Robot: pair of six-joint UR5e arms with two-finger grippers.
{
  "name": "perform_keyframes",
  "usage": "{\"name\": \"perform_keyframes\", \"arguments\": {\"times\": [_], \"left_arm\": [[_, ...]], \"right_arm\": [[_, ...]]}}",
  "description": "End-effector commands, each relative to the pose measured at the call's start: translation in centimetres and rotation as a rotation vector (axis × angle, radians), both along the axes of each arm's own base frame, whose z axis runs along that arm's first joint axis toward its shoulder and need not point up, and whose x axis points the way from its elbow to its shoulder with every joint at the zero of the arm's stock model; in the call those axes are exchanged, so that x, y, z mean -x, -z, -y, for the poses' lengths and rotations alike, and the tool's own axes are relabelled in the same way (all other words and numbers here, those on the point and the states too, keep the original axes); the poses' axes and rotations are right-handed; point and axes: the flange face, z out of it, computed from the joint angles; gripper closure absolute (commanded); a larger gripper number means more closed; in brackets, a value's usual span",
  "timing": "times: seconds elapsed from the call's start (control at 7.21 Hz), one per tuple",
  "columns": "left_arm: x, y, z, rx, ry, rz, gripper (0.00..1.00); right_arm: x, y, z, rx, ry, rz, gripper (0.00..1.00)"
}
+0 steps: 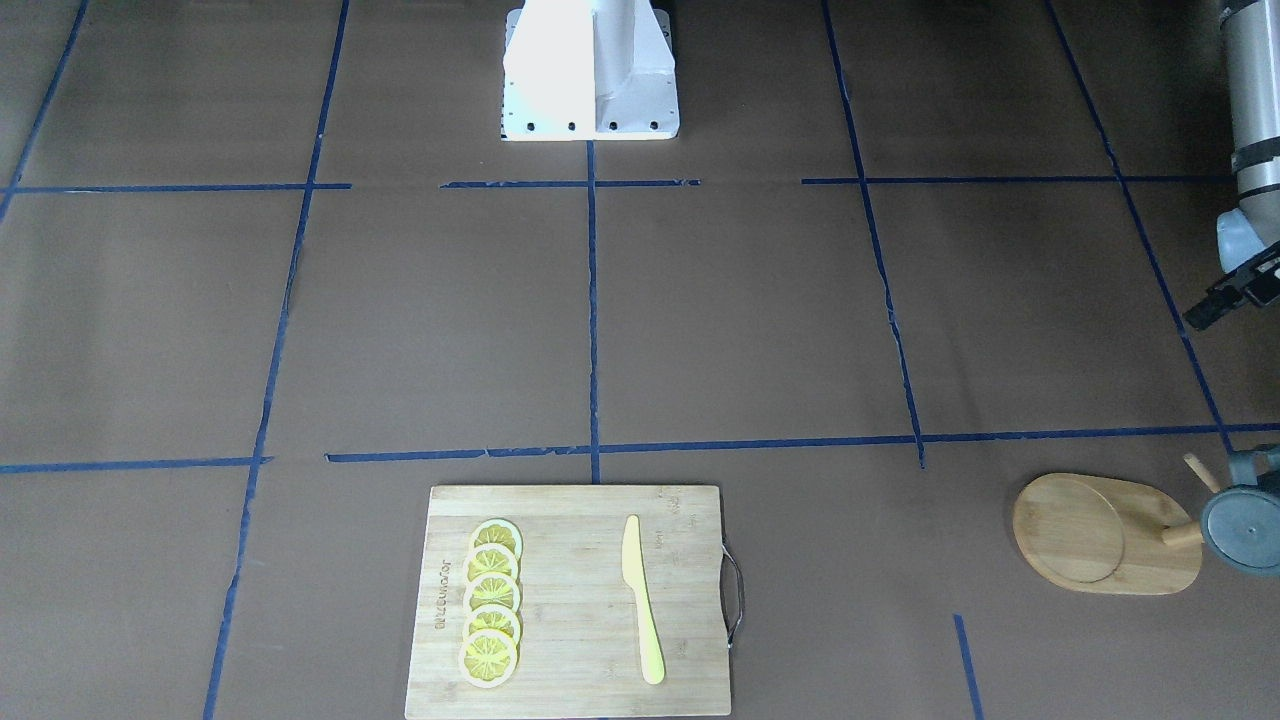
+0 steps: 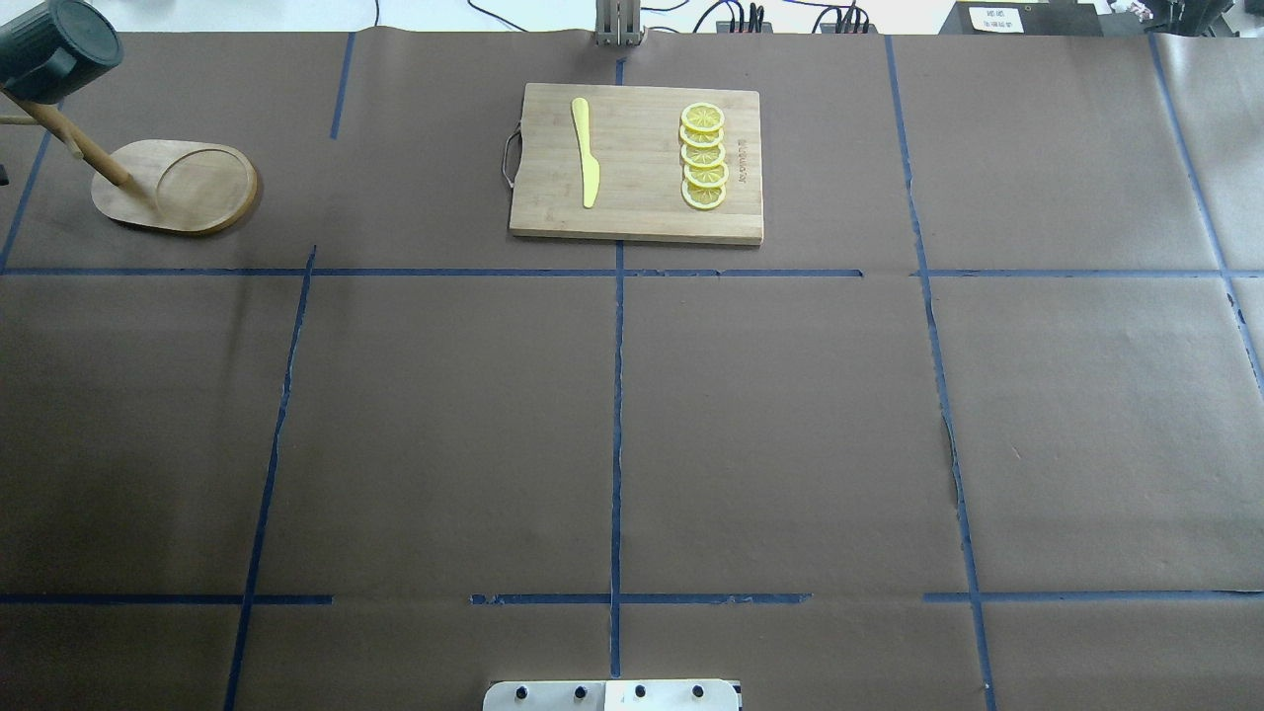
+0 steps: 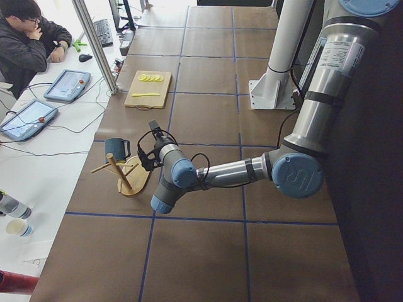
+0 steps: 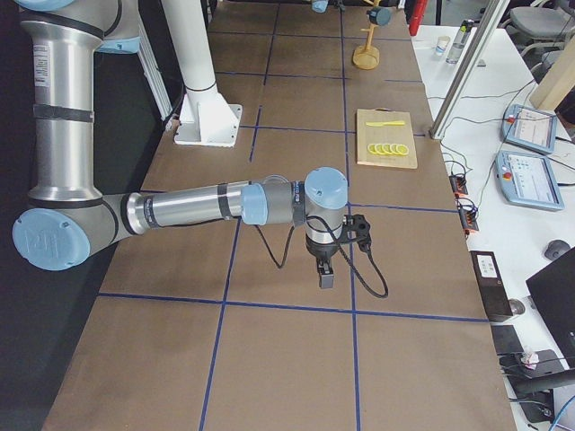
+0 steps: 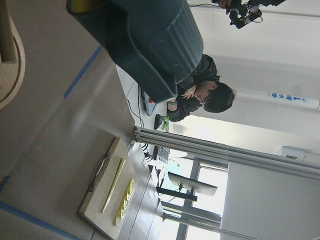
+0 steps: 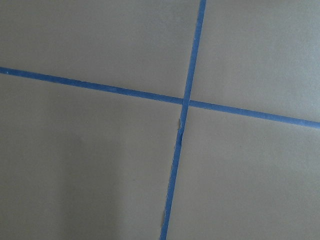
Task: Hang cup on storage rack
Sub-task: 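Lower the mug handle onto a rack peg with the left gripper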
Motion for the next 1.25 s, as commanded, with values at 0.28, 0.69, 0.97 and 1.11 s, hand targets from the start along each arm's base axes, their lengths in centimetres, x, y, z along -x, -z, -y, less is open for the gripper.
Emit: {"name": "perform_keyframes", "arguments": {"times": [0.28,0.69,0.97,1.11], "left_arm": [[2.9,-1.0,1.1,-0.469,0.040,0.429,0.00],[5.5,-3.9,3.0,-0.740,0.090,0.752,0.00],[8.1,-6.6,5.1,-0.842,0.101,1.015,0.00],[8.5,-8.1,6.2,-0.880,0.078,1.160,0.00]], "right_arm": [[0.0,-1.0,0.0,0.019,0.000,0.001,0.00],[0.0,-2.0,0.0,0.040,0.000,0.003,0.00],[0.0,-2.1,0.0,0.042,0.001,0.005,0.00],[0.0,-2.1,0.0,0.040,0.001,0.005,0.00]]}}
